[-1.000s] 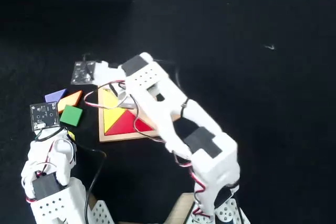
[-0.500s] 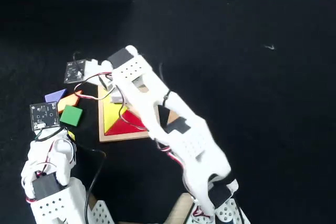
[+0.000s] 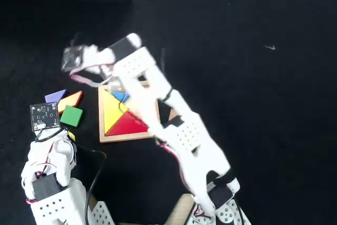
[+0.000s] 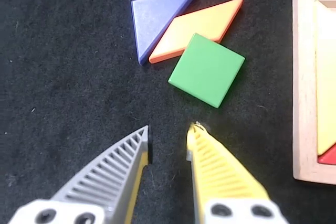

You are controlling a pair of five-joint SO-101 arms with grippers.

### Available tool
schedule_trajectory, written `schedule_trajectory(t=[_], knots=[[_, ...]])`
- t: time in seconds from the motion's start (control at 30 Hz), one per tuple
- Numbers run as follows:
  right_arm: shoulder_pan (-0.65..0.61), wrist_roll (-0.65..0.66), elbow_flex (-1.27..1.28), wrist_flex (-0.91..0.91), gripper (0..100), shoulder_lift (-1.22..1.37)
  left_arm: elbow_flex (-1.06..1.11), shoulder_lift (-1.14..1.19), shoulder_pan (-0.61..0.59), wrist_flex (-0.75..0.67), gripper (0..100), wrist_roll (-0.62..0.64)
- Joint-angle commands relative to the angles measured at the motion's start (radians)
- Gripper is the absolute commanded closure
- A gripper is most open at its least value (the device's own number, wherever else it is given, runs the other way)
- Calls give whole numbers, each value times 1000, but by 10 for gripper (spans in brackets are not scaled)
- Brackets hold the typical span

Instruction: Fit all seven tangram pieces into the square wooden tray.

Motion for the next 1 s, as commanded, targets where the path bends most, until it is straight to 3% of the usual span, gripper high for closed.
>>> schedule_trajectory(t=[0.0, 0.3, 0.8, 0.97], knots=[[32, -54, -65, 48, 972, 21, 10, -6, 12, -20, 873, -5], [2, -74, -51, 17, 988, 196, 10, -6, 12, -18, 873, -5], [-69, -77, -84, -69, 988, 200, 10, -6, 13, -18, 873, -5], [-46, -147, -191, -49, 988, 205, 10, -6, 13, -18, 873, -5]])
